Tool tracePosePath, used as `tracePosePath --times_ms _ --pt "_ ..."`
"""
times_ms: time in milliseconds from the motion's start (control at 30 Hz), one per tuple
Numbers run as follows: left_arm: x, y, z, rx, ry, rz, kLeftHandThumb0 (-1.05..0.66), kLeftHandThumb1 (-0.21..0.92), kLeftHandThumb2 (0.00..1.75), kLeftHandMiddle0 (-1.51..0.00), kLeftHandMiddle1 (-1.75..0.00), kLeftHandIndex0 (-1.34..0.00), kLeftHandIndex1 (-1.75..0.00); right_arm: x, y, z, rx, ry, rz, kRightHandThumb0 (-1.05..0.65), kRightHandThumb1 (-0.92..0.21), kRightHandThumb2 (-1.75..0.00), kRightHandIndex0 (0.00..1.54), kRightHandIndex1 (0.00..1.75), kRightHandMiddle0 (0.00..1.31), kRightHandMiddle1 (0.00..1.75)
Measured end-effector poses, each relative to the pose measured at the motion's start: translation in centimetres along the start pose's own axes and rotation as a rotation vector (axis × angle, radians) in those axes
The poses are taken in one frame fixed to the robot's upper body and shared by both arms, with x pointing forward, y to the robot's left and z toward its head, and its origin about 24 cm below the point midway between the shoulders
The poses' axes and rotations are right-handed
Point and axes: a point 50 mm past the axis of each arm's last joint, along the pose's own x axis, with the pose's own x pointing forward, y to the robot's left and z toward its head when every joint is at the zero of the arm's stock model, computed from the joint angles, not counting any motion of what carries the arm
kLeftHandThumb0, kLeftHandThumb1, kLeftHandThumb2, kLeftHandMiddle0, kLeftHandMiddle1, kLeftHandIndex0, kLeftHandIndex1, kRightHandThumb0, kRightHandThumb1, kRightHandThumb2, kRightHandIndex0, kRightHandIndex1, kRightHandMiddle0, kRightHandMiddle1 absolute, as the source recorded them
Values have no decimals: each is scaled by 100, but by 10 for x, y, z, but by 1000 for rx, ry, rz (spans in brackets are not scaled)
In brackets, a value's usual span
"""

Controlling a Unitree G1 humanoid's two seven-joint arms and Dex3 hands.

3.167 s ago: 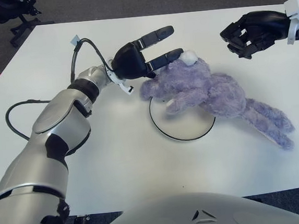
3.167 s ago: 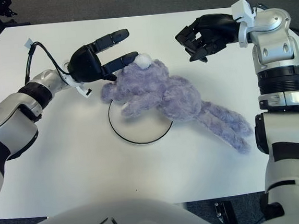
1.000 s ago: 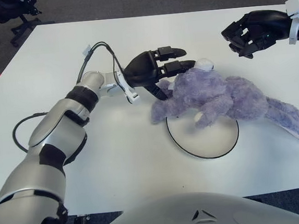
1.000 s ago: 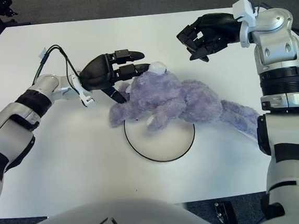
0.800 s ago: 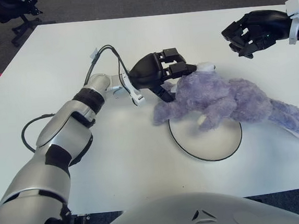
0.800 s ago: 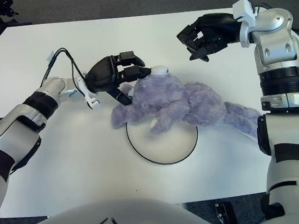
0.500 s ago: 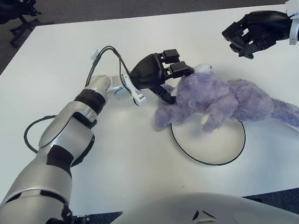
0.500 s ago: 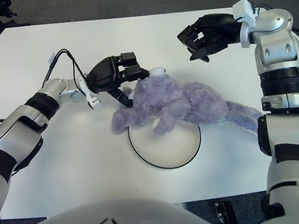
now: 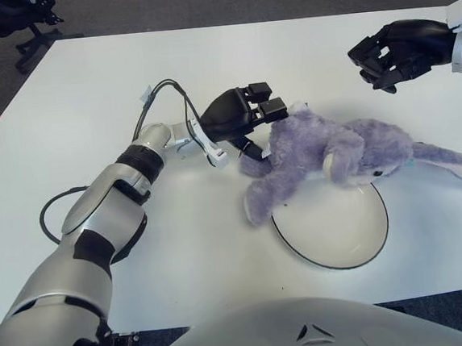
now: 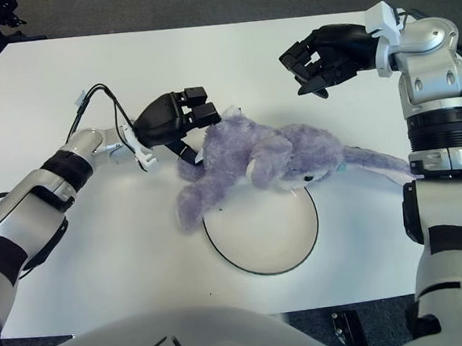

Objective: Put the doll into the plate.

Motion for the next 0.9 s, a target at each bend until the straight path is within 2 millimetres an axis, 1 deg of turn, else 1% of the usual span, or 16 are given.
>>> tracePosePath --times_ms 167,333,433,533,600,633,733,900 --pt "-4 -11 -2 -18 53 -136 -38 68 82 -76 -175 -35 -174 -1 1 -1 5 -4 -7 -25 -87 -1 99 175 87 175" --pt "-8 -20 0 -48 76 -199 -38 68 83 -76 -175 -35 -175 -3 1 -4 11 0 -10 -25 -87 -1 100 175 87 175" --pt "-7 -20 0 -56 79 -200 -38 68 83 -76 -175 -35 -175 -3 1 -4 12 0 -11 -25 -87 -1 100 175 87 175" --pt "-6 -19 -1 -97 117 -183 -37 69 82 -81 -175 -34 -175 -3 1 -4 13 0 -11 -25 -87 -1 100 175 87 175" --pt "-5 -18 -4 -154 173 -153 -37 72 78 -84 -175 -32 -175 -4 2 -5 15 1 -13 -26 -87 -1 100 175 87 175" --pt "-4 -19 -5 -178 198 -141 -37 77 72 -87 -175 -29 -175 -4 2 -5 16 1 -13 -26 -87 -1 100 175 87 175" --pt "-3 -17 -8 -249 270 -118 -36 83 63 -89 -175 -26 -175 -4 2 -6 18 3 -13 -26 -87 -1 100 175 86 175" --pt "-2 -14 -11 -318 328 -113 -36 86 59 -90 -175 -25 -175 -4 2 -6 19 4 -14 -26 -87 -1 100 175 86 175"
